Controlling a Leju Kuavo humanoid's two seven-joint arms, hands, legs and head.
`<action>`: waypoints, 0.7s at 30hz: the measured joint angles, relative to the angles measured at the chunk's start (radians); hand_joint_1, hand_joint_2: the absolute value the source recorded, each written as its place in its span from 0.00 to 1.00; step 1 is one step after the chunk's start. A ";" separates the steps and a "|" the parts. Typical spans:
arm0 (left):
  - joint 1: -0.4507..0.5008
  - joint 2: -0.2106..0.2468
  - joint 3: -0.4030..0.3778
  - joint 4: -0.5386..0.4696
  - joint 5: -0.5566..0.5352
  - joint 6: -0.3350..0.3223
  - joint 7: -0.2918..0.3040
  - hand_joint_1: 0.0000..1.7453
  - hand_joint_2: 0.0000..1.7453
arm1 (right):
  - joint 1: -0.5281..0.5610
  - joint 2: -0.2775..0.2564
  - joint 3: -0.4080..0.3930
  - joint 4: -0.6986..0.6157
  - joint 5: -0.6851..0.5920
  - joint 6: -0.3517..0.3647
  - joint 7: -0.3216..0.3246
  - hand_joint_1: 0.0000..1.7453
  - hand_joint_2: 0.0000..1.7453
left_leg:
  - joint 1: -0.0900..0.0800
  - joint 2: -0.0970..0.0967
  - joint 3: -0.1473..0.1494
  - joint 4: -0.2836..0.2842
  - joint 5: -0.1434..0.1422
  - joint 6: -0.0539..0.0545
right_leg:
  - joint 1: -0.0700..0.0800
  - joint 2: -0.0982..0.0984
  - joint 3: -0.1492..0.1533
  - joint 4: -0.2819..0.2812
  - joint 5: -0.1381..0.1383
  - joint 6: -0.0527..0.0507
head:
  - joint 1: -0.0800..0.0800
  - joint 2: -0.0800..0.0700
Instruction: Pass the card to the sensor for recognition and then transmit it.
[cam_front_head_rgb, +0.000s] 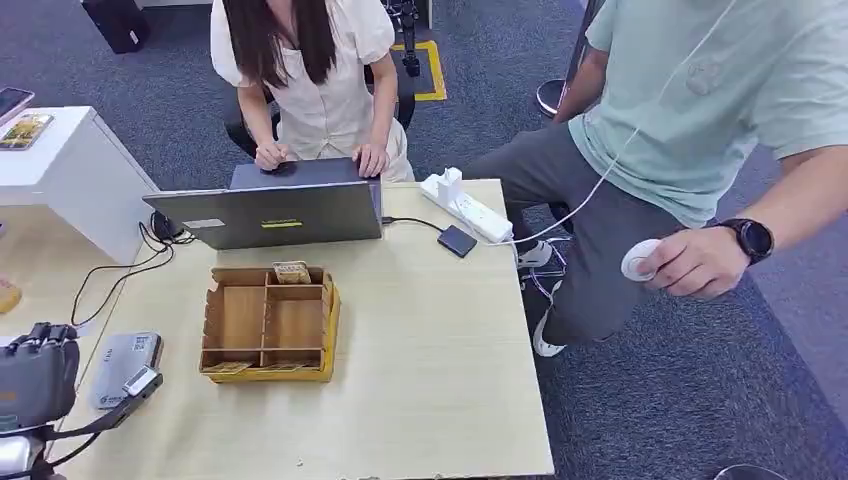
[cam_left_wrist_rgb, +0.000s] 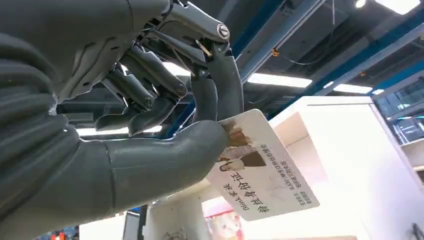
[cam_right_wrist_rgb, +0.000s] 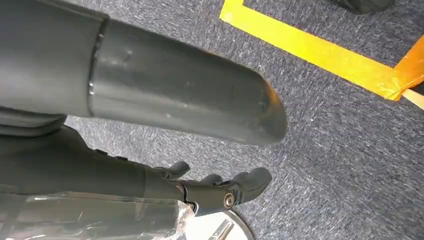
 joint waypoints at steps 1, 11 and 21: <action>0.000 -0.001 -0.009 0.002 0.000 -0.003 -0.001 1.00 1.00 | 0.000 0.000 -0.001 0.000 0.000 -0.002 0.000 0.00 0.00 | 0.000 0.000 0.000 0.000 0.000 0.000 | 0.000 0.000 0.000 0.000 0.000 0.000 | 0.000 0.000; 0.001 -0.009 -0.051 0.042 0.000 -0.012 -0.031 1.00 1.00 | 0.000 0.000 -0.006 -0.002 0.000 -0.010 -0.005 0.00 0.00 | 0.000 0.000 0.000 0.000 0.000 0.000 | 0.000 0.000 0.000 0.000 0.000 0.000 | 0.000 0.000; 0.001 -0.009 -0.056 0.058 0.000 -0.013 -0.033 1.00 1.00 | 0.000 0.000 -0.010 -0.002 0.000 -0.010 -0.005 0.00 0.00 | 0.000 0.000 0.000 0.000 0.000 0.000 | 0.000 0.000 0.000 0.000 0.000 0.000 | 0.000 0.000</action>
